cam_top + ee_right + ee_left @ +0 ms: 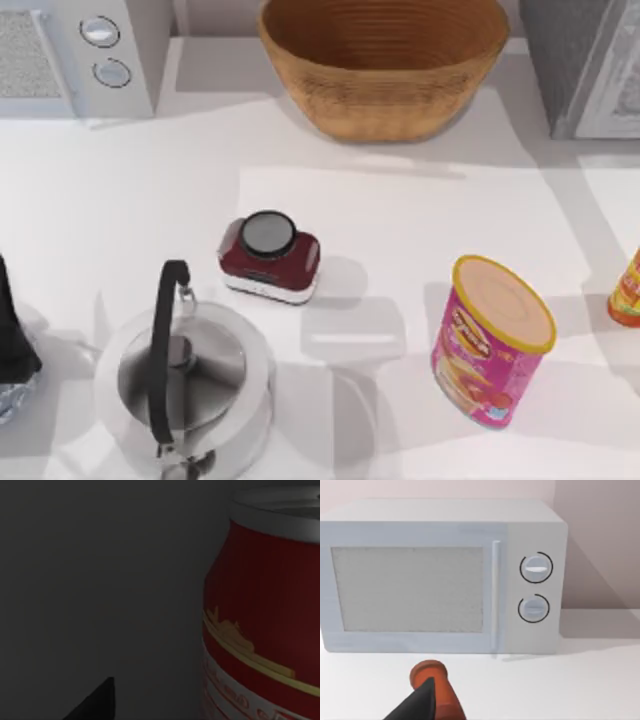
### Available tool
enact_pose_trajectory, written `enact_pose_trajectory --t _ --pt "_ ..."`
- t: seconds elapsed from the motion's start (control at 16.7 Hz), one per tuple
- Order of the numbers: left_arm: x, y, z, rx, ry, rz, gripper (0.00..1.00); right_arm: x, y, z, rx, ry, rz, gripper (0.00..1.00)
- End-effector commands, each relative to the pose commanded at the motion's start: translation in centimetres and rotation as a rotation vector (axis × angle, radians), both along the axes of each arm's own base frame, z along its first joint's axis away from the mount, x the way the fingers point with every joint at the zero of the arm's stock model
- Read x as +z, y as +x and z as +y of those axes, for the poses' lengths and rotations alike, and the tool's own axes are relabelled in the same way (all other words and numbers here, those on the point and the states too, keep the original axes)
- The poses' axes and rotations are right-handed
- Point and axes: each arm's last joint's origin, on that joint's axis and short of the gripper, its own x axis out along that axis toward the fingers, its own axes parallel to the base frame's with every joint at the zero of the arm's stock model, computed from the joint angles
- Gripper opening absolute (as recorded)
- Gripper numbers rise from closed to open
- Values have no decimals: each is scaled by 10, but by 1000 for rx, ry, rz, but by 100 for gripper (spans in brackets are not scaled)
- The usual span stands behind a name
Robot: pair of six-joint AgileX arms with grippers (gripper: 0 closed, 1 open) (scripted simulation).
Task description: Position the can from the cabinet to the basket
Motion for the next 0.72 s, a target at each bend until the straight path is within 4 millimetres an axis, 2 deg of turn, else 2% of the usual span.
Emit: enact_pose_trajectory --t 0.06,0.72 --pt "0 0 0 0 0 0 100 0 0 0 0 0 0 100" --pt "0 0 0 0 0 0 100 0 0 0 0 0 0 17"
